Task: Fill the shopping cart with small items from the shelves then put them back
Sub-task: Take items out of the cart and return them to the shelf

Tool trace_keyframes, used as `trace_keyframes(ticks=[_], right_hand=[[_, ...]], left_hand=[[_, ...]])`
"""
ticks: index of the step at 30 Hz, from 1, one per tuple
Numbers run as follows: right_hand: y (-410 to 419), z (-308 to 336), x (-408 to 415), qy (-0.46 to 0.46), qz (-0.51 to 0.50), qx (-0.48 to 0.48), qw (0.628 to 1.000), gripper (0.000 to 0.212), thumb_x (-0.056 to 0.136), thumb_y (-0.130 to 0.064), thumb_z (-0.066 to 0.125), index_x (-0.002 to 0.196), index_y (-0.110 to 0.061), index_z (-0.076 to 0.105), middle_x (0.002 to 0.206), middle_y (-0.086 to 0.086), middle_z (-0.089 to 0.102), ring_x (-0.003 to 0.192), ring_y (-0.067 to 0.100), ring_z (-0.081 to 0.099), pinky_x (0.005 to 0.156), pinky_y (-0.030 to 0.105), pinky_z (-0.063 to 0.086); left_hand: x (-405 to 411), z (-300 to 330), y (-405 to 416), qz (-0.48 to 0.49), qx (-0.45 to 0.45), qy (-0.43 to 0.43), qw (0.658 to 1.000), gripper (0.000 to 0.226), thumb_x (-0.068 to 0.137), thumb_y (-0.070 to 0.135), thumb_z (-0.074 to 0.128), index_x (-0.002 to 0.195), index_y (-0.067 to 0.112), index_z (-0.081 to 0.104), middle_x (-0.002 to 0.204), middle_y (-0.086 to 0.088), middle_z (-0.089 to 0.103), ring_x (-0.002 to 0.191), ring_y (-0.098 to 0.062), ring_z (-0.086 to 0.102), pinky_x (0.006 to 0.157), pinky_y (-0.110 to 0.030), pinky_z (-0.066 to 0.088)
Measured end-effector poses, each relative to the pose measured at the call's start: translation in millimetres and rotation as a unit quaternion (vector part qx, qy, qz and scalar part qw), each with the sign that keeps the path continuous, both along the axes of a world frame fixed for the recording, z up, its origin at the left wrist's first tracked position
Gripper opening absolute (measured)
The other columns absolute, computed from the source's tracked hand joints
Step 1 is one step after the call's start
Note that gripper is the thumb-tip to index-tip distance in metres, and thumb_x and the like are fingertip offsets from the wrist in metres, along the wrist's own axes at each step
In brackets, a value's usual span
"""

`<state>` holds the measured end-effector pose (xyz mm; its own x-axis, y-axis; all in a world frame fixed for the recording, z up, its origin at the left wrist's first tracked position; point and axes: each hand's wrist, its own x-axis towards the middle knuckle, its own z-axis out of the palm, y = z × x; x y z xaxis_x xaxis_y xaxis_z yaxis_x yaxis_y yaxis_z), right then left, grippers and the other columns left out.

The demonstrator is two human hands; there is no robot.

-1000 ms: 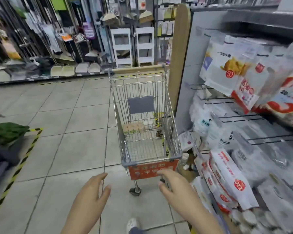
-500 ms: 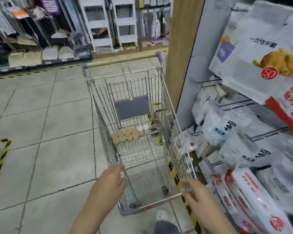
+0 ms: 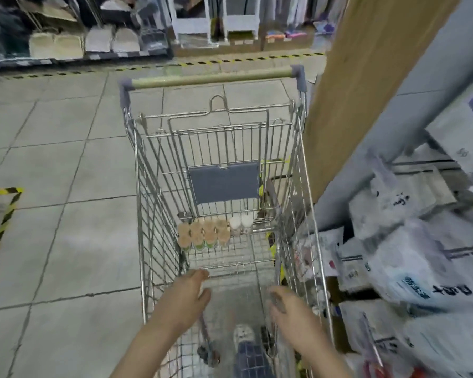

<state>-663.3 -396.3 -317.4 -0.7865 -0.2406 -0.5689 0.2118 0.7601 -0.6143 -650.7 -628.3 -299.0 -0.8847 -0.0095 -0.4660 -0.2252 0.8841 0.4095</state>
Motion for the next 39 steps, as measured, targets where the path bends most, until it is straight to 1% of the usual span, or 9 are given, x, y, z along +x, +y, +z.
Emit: trace_keyframes(ticks=[4,7,10,12,15,21,27,34,39], right_hand=[[-16,-63,-67,-0.014,-0.002,-0.003,1.0,0.021,0.097,-0.016,0.051,0.116,-0.021,0.057,0.111,-0.009,0.061,0.103,0.006,0.058,0.078,0.01,0.039],[-30,-111,-114,-0.037,-0.003,0.014,0.999,0.015,0.096,-0.014,0.05,0.108,-0.011,0.057,0.107,0.005,0.065,0.094,0.014,0.062,0.072,0.02,0.041],[-42,-154,-151,-0.048,0.005,0.019,0.999,0.009,0.096,-0.023,0.049,0.103,-0.016,0.051,0.089,-0.005,0.056,0.075,0.007,0.052,0.069,0.028,0.04],[-48,-179,-172,-0.066,0.005,0.015,0.998,0.024,0.097,-0.026,0.051,0.12,-0.019,0.049,0.102,-0.008,0.053,0.091,0.008,0.052,0.076,0.024,0.04],[-56,-213,-199,-0.047,0.008,0.024,0.999,0.052,0.097,-0.025,0.053,0.144,-0.014,0.034,0.137,0.003,0.048,0.124,0.018,0.049,0.097,0.025,0.039],[-65,-269,-242,0.045,0.023,0.038,0.998,0.058,0.089,-0.017,0.06,0.142,-0.019,0.036,0.135,0.003,0.045,0.122,0.02,0.047,0.1,0.029,0.04],[-71,-299,-257,0.097,0.002,0.004,0.995,0.06,0.087,-0.012,0.061,0.142,-0.016,0.037,0.134,0.004,0.046,0.119,0.018,0.049,0.09,0.018,0.036],[-76,-313,-259,0.102,-0.016,-0.004,0.995,0.062,0.088,-0.017,0.064,0.143,-0.019,0.037,0.135,0.002,0.047,0.119,0.017,0.048,0.095,0.025,0.041],[-78,-316,-263,0.115,-0.038,0.015,0.993,0.051,0.087,-0.014,0.064,0.134,-0.02,0.045,0.126,0.001,0.054,0.111,0.019,0.053,0.085,0.029,0.044]], left_hand=[[-60,-54,-5,0.025,-0.002,-0.04,0.999,0.043,0.098,0.028,0.044,0.139,0.016,0.042,0.139,-0.001,0.049,0.121,-0.015,0.052,0.095,-0.025,0.043],[-104,-99,-6,0.012,-0.015,-0.049,0.999,0.042,0.098,0.029,0.045,0.137,0.015,0.044,0.138,-0.001,0.05,0.12,-0.017,0.053,0.095,-0.027,0.044],[-142,-141,-4,0.001,-0.023,-0.058,0.998,0.04,0.096,0.028,0.046,0.134,0.015,0.044,0.133,-0.005,0.053,0.115,-0.021,0.055,0.093,-0.031,0.046],[-166,-168,-1,-0.009,-0.034,-0.056,0.998,0.041,0.095,0.026,0.047,0.134,0.016,0.044,0.13,-0.005,0.054,0.114,-0.022,0.055,0.091,-0.034,0.047],[-198,-204,6,-0.023,-0.051,-0.038,0.998,0.042,0.094,0.025,0.047,0.134,0.017,0.042,0.131,-0.007,0.051,0.114,-0.025,0.053,0.087,-0.034,0.047],[-244,-268,9,-0.05,-0.104,-0.008,0.993,0.055,0.089,0.032,0.051,0.14,0.019,0.034,0.142,-0.002,0.036,0.13,-0.022,0.036,0.101,-0.037,0.039],[-253,-299,12,-0.077,-0.147,0.001,0.986,0.061,0.092,0.038,0.049,0.144,0.017,0.026,0.141,-0.003,0.037,0.129,-0.024,0.036,0.103,-0.035,0.03],[-258,-305,11,-0.072,-0.154,0.022,0.985,0.062,0.095,0.042,0.045,0.146,0.015,0.022,0.146,-0.002,0.035,0.135,-0.02,0.029,0.106,-0.032,0.026],[-260,-310,11,-0.052,-0.158,0.037,0.985,0.055,0.092,0.042,0.05,0.139,0.019,0.032,0.139,0.001,0.045,0.13,-0.021,0.036,0.102,-0.032,0.029]])
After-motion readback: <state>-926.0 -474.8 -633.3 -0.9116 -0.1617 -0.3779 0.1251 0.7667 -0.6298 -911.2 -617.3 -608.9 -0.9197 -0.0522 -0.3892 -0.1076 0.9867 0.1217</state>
